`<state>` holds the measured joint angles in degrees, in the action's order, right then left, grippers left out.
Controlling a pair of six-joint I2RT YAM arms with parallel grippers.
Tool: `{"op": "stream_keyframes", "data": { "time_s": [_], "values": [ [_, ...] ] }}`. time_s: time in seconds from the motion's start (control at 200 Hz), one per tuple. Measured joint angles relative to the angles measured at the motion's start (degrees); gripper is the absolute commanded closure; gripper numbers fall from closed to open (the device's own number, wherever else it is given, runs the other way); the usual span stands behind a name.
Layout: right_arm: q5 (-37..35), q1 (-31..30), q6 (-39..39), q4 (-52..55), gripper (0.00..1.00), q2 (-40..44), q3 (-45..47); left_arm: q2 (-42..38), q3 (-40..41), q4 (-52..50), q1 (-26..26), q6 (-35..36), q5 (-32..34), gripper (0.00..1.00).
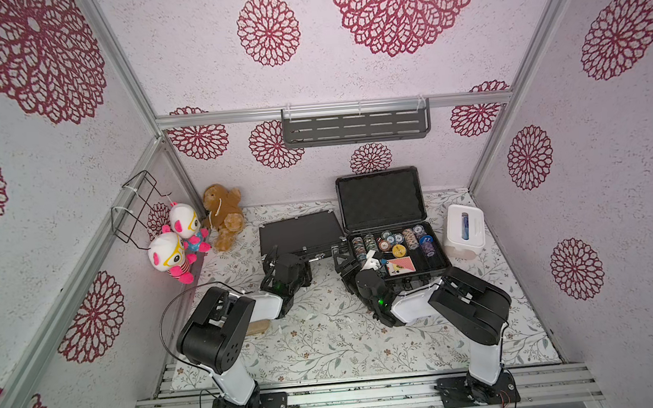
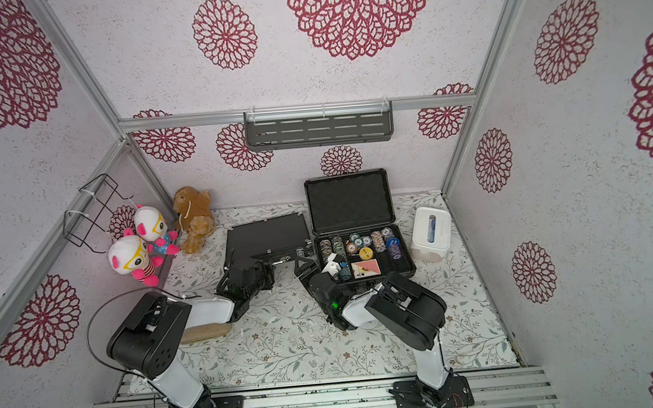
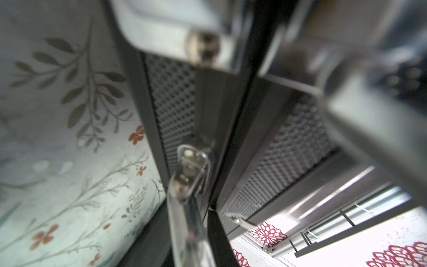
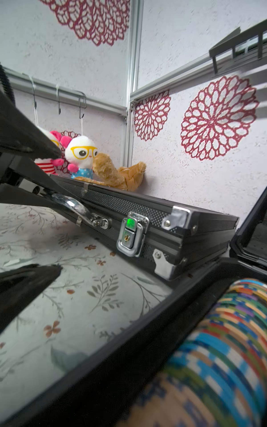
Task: Open the poker set cases
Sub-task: Pick up the poker set case from the center of the board, then open the fastener on the poker set case.
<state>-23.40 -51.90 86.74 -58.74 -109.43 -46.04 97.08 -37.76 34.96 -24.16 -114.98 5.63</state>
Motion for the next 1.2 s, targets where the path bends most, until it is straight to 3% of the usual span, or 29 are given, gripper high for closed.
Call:
{"op": "stream_keyframes", "data": {
  "time_s": [0.4,0.63,0.936,1.196],
  "values": [
    [-3.1,-0.1,7.5,-1.9,0.28,-4.2,-2.5,-5.4,0.2,-5.6,0.3,0.3,-1.1,0.99],
    [-3.3,0.9,12.0,-3.7,0.32,-8.2,-4.3,-6.7,0.2,-6.7,0.5,0.3,-1.3,0.99],
    [-3.2,0.9,13.4,-1.8,0.35,-8.2,-4.5,-6.8,1.1,-6.7,0.5,0.3,-1.5,0.99],
    [-2.2,1.2,13.3,1.0,0.3,-7.3,-5.4,-7.2,3.9,-6.1,0.7,0.1,-2.4,0.99]
  ]
}}
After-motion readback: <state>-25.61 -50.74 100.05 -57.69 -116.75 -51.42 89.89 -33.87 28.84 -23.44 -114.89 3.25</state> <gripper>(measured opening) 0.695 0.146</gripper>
